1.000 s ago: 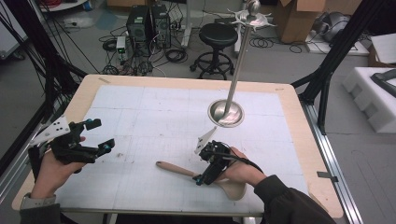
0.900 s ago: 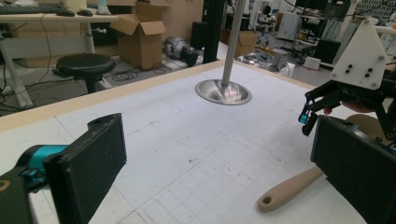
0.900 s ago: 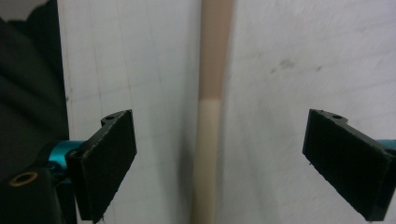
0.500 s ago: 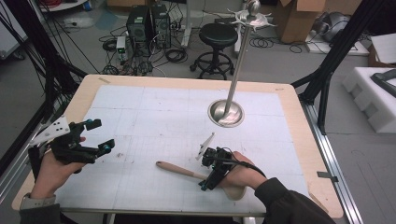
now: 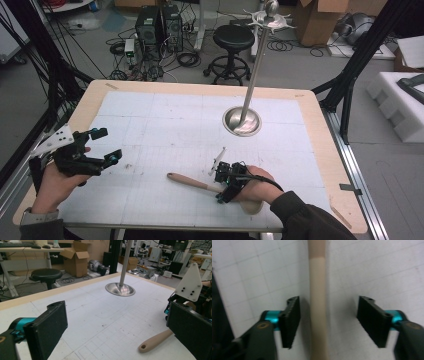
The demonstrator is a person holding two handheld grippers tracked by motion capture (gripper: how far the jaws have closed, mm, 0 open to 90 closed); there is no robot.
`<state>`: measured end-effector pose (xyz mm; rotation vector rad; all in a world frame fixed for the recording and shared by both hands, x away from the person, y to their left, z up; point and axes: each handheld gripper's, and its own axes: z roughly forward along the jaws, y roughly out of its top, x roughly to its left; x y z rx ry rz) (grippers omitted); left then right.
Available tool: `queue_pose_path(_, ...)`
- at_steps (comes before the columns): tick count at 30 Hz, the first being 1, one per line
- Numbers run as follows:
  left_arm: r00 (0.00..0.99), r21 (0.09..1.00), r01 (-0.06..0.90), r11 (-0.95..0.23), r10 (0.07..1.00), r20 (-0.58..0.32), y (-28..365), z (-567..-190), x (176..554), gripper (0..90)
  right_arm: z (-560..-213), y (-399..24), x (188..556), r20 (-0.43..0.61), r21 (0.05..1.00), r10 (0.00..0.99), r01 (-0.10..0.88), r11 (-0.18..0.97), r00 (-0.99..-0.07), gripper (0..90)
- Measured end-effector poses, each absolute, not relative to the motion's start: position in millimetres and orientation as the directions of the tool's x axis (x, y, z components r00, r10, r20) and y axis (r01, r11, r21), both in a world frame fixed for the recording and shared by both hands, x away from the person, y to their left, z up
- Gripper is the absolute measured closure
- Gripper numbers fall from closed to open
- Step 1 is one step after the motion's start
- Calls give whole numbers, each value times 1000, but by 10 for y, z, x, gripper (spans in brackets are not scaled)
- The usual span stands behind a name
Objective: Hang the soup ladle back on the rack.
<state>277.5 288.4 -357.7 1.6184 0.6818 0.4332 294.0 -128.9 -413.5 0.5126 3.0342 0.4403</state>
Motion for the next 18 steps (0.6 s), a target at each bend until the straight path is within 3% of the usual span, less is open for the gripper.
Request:
queue_pose_path(3, 756, 981, 184, -63, 647, -100, 2874, -3577, 2774, 39, -4115, -1300, 2921, -3, 263, 332, 320, 910, -943, 534)
queue_pose_path(6, 756, 980, 185, -69, 648, -97, 2866, -3581, 2776, 39, -4102, -1285, 2889, -12, 244, 316, 304, 921, -949, 590)
queue_pose_path(7, 757, 980, 187, -68, 646, -99, 2862, -3581, 2773, 39, -4096, -1253, 2858, -23, 230, 294, 281, 932, -956, 658)
queue_pose_path(13, 758, 981, 182, -64, 645, -99, 2861, -3572, 2755, 39, -4079, -1202, 2864, -5, 183, 297, 292, 939, -955, 761)
queue_pose_path(18, 758, 982, 178, -60, 645, -98, 2867, -3565, 2747, 39, -4080, -1203, 2849, 0, 187, 314, 309, 933, -949, 778)
